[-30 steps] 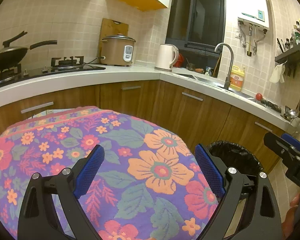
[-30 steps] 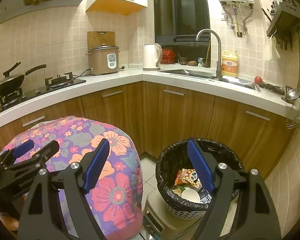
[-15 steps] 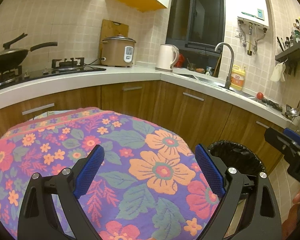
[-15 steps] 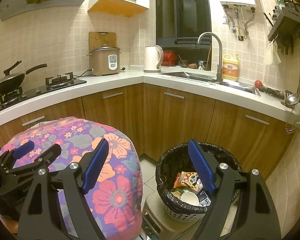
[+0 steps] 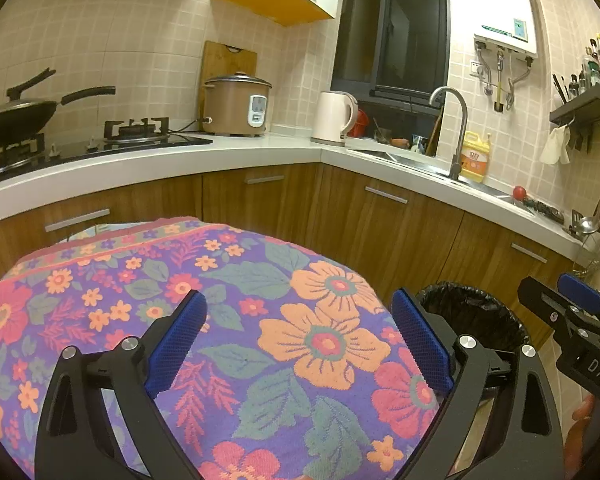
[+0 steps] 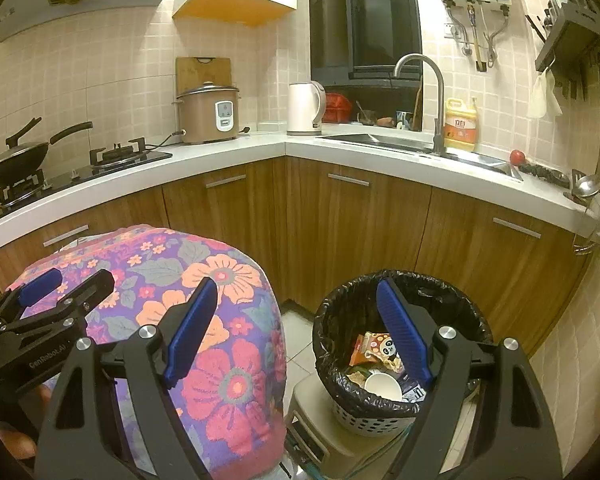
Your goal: Collect trash
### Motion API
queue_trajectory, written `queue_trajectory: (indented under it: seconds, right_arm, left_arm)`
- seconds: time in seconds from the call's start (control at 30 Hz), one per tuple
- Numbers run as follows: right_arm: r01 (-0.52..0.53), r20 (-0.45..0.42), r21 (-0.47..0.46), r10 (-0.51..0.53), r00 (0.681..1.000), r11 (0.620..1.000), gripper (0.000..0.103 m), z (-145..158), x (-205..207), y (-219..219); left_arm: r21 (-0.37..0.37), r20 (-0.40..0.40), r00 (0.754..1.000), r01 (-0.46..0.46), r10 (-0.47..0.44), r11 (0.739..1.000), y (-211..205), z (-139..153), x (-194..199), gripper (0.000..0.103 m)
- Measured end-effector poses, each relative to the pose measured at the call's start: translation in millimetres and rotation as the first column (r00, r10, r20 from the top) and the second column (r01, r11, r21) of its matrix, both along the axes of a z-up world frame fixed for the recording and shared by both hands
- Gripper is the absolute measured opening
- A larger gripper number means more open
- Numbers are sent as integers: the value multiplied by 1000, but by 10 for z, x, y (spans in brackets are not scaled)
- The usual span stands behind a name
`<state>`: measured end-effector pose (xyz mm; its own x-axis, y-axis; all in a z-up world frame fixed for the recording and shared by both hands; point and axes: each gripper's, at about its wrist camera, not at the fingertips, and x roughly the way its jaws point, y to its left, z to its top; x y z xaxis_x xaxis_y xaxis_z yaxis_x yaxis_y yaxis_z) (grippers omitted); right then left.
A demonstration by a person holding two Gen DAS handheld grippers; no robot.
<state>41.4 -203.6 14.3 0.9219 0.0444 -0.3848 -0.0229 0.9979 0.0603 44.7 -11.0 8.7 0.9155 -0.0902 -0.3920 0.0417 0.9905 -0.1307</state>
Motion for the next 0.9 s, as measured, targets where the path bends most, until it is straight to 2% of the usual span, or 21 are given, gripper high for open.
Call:
queue_trajectory:
  seconds: [0.9]
  right_arm:
    - [24, -2, 14, -24, 1000, 1000, 78, -27, -14, -42]
  left_arm:
    - [17, 1, 1000, 3, -3, 1000, -28, 19, -14, 92]
